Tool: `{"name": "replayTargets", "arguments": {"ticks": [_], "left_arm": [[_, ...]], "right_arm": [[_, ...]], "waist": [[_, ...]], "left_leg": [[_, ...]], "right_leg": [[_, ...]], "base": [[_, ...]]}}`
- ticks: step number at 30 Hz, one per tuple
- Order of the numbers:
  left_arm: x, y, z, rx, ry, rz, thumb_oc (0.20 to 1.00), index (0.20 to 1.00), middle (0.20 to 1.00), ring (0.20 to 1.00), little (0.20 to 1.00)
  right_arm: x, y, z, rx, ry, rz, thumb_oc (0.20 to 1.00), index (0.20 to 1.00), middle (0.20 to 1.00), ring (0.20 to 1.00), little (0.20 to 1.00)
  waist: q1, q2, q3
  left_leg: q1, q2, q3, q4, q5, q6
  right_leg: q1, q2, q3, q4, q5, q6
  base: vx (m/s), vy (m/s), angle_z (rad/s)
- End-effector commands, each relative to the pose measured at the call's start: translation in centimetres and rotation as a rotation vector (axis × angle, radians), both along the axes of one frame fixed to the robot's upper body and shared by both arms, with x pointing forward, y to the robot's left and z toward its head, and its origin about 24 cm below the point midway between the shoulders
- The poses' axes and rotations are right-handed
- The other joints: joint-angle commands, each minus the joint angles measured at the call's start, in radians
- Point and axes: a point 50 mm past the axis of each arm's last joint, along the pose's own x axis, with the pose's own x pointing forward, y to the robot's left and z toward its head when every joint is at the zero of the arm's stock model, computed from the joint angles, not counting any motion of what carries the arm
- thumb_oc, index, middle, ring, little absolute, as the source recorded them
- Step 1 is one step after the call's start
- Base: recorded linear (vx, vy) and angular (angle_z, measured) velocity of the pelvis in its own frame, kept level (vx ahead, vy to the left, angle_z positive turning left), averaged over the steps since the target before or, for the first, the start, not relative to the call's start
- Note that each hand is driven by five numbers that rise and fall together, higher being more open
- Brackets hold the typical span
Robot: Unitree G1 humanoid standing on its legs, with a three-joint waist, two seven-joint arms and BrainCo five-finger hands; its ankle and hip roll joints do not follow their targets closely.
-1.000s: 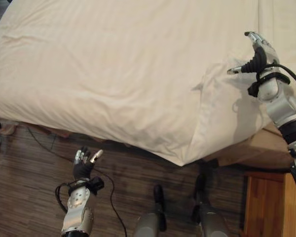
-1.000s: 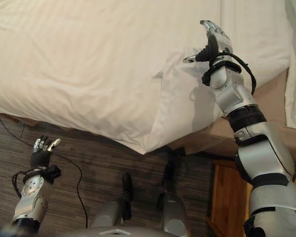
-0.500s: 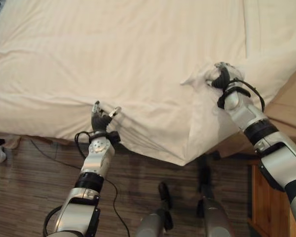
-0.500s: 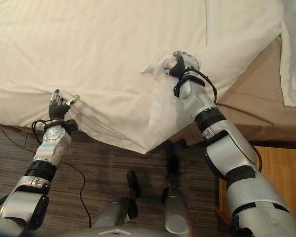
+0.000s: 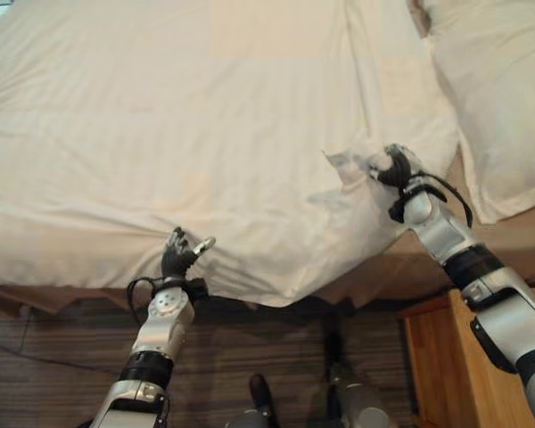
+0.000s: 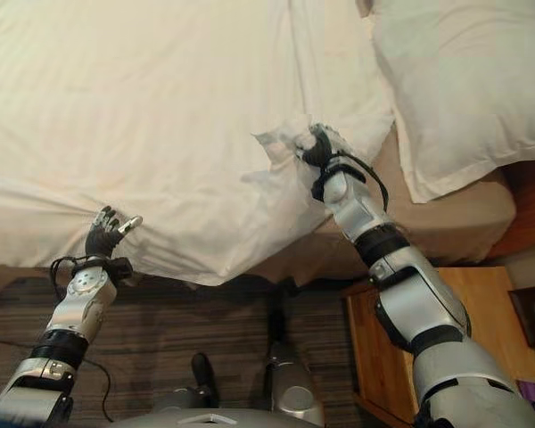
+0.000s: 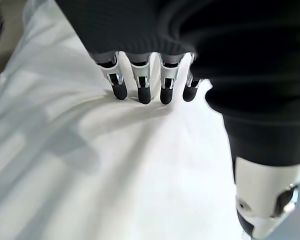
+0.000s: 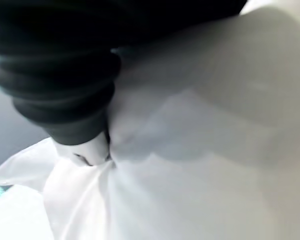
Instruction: Making the bed.
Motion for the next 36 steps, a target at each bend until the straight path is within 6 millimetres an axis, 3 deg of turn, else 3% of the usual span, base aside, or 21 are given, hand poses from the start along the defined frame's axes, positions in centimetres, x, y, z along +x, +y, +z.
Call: {"name": "replayTargets", "arguments": {"ticks": [1,4,5,8,9,10,11,15,16,19,22,26,30,32,35,36], "left_arm": [[1.5,-0.3,1.9,0.051,-0.053,-0.077,1.000,1.000,1.000,1.000,1.000],[1.2,-0.7,0.7,0.055,-0.002,-0.090,1.000,1.000,1.000,1.000,1.000],[1.1,-1.0,0.2,0.053,0.015,-0.099,1.000,1.000,1.000,1.000,1.000],[1.7,-2.4,-0.5,0.054,0.048,-0.140,1.000,1.000,1.000,1.000,1.000],[2.1,-2.6,-0.5,0.052,0.055,-0.142,1.000,1.000,1.000,1.000,1.000],[2.6,-3.7,-0.8,0.033,0.071,-0.161,1.000,1.000,1.000,1.000,1.000],[2.7,-3.8,-0.8,0.033,0.070,-0.161,1.000,1.000,1.000,1.000,1.000],[3.5,-6.3,-1.2,-0.014,0.087,-0.204,1.000,1.000,1.000,1.000,1.000],[3.5,-6.3,-1.2,-0.015,0.087,-0.205,1.000,1.000,1.000,1.000,1.000],[2.5,-10.6,-3.4,-0.071,0.148,-0.352,1.000,1.000,1.000,1.000,1.000],[1.9,-11.6,-4.1,-0.108,0.168,-0.376,1.000,1.000,1.000,1.000,1.000],[1.6,-12.2,-4.1,-0.141,0.157,-0.408,1.000,1.000,1.000,1.000,1.000],[1.7,-12.6,-3.7,-0.126,0.148,-0.446,1.000,1.000,1.000,1.000,1.000],[1.4,-12.3,-3.7,-0.118,0.150,-0.459,1.000,1.000,1.000,1.000,1.000],[0.5,-11.0,-4.3,-0.123,0.180,-0.452,1.000,1.000,1.000,1.000,1.000],[0.4,-10.6,-4.4,-0.129,0.178,-0.442,1.000,1.000,1.000,1.000,1.000]], "right_arm": [[0.5,-2.4,3.5,-0.091,-0.108,-0.062,0.200,0.200,0.200,0.200,0.200],[-0.4,-4.5,0.3,-0.107,-0.027,-0.153,0.200,0.200,0.200,0.200,0.200],[-0.5,-5.3,-0.1,-0.127,-0.011,-0.180,0.200,0.200,0.200,0.200,0.200],[-1.2,-10.3,0.4,-0.247,0.017,-0.359,0.200,0.200,0.200,0.200,0.200],[-1.5,-11.9,0.8,-0.228,0.022,-0.423,1.000,1.000,1.000,1.000,1.000],[-2.7,-15.6,0.6,-0.158,0.064,-0.576,1.000,1.000,1.000,1.000,1.000],[-2.6,-15.6,0.6,-0.159,0.063,-0.576,1.000,1.000,1.000,1.000,1.000],[-5.1,-19.5,-1.2,-0.156,0.163,-0.777,1.000,1.000,1.000,1.000,1.000],[-5.1,-19.5,-1.2,-0.156,0.162,-0.778,1.000,1.000,1.000,1.000,1.000],[-7.5,-18.9,-6.4,0.074,0.170,-0.791,1.000,1.000,1.000,1.000,1.000],[-9.3,-19.8,-8.3,0.111,0.210,-0.847,1.000,1.000,1.000,1.000,1.000],[-12.5,-20.9,-11.8,0.103,0.371,-0.917,1.000,1.000,1.000,1.000,1.000],[-16.4,-21.1,-15.9,0.057,0.624,-0.958,1.000,1.000,1.000,1.000,1.000],[-20.2,-20.9,-19.0,0.061,0.804,-0.998,1.000,1.000,1.000,1.000,1.000],[-25.3,-21.0,-21.4,0.080,0.997,-1.073,1.000,1.000,1.000,1.000,1.000],[-26.1,-21.1,-21.6,0.096,1.012,-1.092,1.000,1.000,1.000,1.000,1.000]], "waist": [[-0.018,0.065,-0.054],[-0.044,0.089,-0.048],[-0.049,0.096,-0.047],[-0.081,0.139,-0.023],[-0.093,0.154,-0.022],[-0.121,0.191,-0.013],[-0.120,0.192,-0.014],[-0.155,0.241,-0.012],[-0.154,0.242,-0.013],[-0.194,0.277,-0.019],[-0.196,0.280,-0.026],[-0.187,0.258,-0.031],[-0.167,0.214,-0.026],[-0.139,0.178,-0.028],[-0.108,0.130,-0.030],[-0.102,0.118,-0.031]], "left_leg": [[0.043,0.035,0.042,0.006,-0.026,-0.035],[0.044,0.026,0.053,0.006,-0.032,-0.029],[0.042,0.021,0.058,0.006,-0.034,-0.027],[0.017,-0.003,0.067,0.006,-0.029,-0.022],[0.009,-0.009,0.072,0.006,-0.027,-0.022],[-0.016,-0.026,0.085,0.006,-0.024,-0.019],[-0.018,-0.026,0.085,0.006,-0.025,-0.019],[-0.064,-0.035,0.097,0.006,-0.020,-0.017],[-0.065,-0.035,0.097,0.006,-0.020,-0.017],[-0.073,-0.040,0.100,0.006,-0.034,-0.007],[-0.071,-0.042,0.099,0.006,-0.042,-0.003],[-0.056,-0.042,0.104,0.006,-0.052,0.002],[-0.036,-0.028,0.098,0.006,-0.049,-0.001],[-0.018,-0.014,0.094,0.006,-0.048,-0.003],[0.013,0.007,0.087,0.006,-0.048,-0.010],[0.019,0.012,0.085,0.006,-0.048,-0.013]], "right_leg": [[-0.008,-0.079,0.003,0.017,-0.073,0.107],[-0.018,-0.083,0.014,0.017,-0.069,0.112],[-0.025,-0.085,0.020,0.017,-0.067,0.113],[-0.070,-0.099,0.049,0.017,-0.051,0.119],[-0.084,-0.103,0.058,0.017,-0.048,0.120],[-0.124,-0.114,0.083,0.017,-0.035,0.125],[-0.126,-0.114,0.084,0.017,-0.034,0.125],[-0.174,-0.118,0.106,0.017,-0.031,0.131],[-0.175,-0.118,0.106,0.017,-0.030,0.131],[-0.182,-0.117,0.116,0.017,-0.027,0.136],[-0.182,-0.120,0.115,0.017,-0.031,0.138],[-0.173,-0.117,0.114,0.017,-0.029,0.138],[-0.145,-0.113,0.093,0.017,-0.032,0.134],[-0.116,-0.106,0.072,0.017,-0.037,0.132],[-0.070,-0.099,0.040,0.017,-0.047,0.133],[-0.060,-0.097,0.035,0.017,-0.049,0.134]], "base": [[-0.05,0.032,-0.36],[-0.05,0.032,-0.22],[-0.07,0.032,-0.04],[-0.10,0.063,-0.05],[-0.10,0.108,-0.05],[-0.06,0.075,-0.07],[-0.05,0.071,-0.17],[-0.02,0.005,-0.24],[0.03,-0.006,-0.03],[0.08,-0.007,0.02],[0.04,-0.006,0.00],[0.00,-0.004,0.01],[-0.01,-0.059,0.03],[0.01,-0.077,-0.02],[0.03,-0.061,-0.01],[0.08,-0.057,-0.08]]}}
